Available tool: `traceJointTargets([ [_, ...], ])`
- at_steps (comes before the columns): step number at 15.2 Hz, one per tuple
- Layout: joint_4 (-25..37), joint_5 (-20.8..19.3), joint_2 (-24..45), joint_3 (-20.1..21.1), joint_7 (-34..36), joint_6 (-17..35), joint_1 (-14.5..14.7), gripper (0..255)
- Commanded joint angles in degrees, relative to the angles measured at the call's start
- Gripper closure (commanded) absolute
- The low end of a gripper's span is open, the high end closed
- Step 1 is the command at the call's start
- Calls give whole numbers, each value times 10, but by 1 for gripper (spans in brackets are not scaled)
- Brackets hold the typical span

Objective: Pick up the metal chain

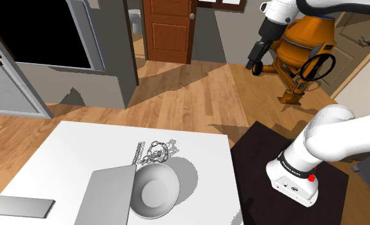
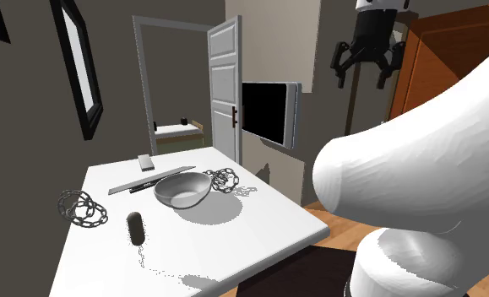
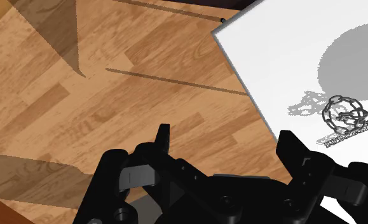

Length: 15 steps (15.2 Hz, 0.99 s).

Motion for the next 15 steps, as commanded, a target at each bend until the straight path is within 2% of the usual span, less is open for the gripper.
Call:
traceJointTargets([
  [1, 0, 0, 0, 0, 0, 0, 0, 0],
  [15, 75, -4, 235, 100, -42, 127, 91, 0],
])
